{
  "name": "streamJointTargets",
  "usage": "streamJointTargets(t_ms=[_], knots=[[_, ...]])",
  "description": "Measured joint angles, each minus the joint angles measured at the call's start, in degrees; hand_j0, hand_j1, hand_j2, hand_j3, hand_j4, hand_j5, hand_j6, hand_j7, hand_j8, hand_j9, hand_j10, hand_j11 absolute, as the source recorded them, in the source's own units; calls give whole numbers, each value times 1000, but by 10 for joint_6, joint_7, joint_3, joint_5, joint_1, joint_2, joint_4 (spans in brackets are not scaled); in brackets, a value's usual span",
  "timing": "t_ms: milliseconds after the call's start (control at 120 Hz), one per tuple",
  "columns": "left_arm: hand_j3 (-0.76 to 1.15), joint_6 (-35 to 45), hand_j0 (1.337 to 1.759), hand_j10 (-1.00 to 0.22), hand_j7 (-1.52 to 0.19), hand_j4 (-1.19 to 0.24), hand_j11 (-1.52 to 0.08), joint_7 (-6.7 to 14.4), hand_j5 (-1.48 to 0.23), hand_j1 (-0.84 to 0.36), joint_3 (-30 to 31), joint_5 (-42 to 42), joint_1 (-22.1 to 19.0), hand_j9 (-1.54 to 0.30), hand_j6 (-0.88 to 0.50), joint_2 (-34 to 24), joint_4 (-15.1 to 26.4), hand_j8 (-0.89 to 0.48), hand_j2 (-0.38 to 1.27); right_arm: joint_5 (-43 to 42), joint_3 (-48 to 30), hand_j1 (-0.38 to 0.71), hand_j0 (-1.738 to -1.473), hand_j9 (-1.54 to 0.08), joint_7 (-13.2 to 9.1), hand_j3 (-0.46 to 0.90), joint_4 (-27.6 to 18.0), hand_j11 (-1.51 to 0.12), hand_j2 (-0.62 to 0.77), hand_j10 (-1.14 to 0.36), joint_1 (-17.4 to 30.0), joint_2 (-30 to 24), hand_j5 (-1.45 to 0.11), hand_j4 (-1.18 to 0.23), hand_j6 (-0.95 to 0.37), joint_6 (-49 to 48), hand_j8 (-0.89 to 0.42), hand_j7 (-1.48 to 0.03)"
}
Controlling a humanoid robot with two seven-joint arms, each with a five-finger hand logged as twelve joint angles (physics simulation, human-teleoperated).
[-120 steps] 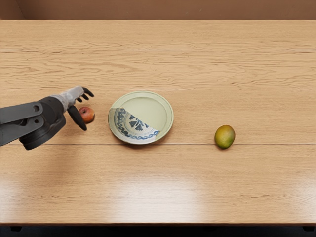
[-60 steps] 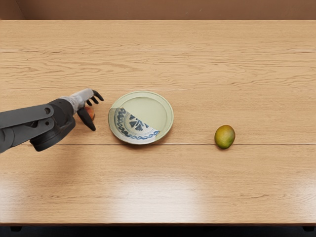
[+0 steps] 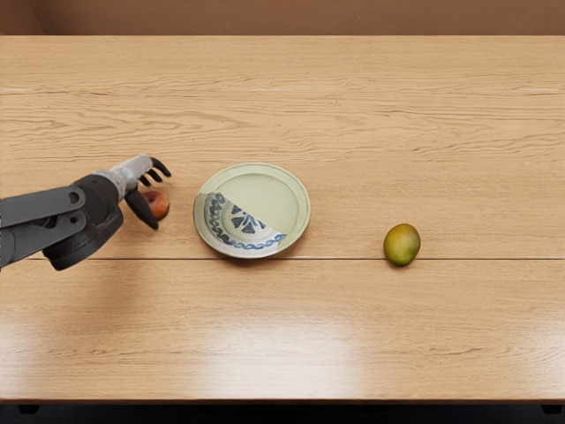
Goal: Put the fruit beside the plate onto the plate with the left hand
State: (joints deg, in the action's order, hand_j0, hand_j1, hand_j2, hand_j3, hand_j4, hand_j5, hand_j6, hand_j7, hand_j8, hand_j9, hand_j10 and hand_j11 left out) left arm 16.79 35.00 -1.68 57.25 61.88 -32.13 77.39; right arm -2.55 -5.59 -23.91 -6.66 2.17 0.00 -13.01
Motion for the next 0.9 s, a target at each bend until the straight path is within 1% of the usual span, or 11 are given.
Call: streamJointTargets(t_ms=[250, 900], knots=[[0, 9, 1658, -345, -446, -345, -446, 0, -446, -60, 0, 11, -8, -446, -346, 6, 0, -346, 72, 0, 0, -349, -1658, 0, 0, 0, 0, 0, 0, 0, -3, 0, 0, 0, 0, 0, 0, 0], [0, 10, 1658, -421, -545, -421, -545, 0, -545, -151, 0, 12, -13, -545, -422, 2, 0, -422, 87, 0, 0, -349, -1658, 0, 0, 0, 1, 0, 0, 0, -3, 0, 0, 0, 0, 0, 0, 0]])
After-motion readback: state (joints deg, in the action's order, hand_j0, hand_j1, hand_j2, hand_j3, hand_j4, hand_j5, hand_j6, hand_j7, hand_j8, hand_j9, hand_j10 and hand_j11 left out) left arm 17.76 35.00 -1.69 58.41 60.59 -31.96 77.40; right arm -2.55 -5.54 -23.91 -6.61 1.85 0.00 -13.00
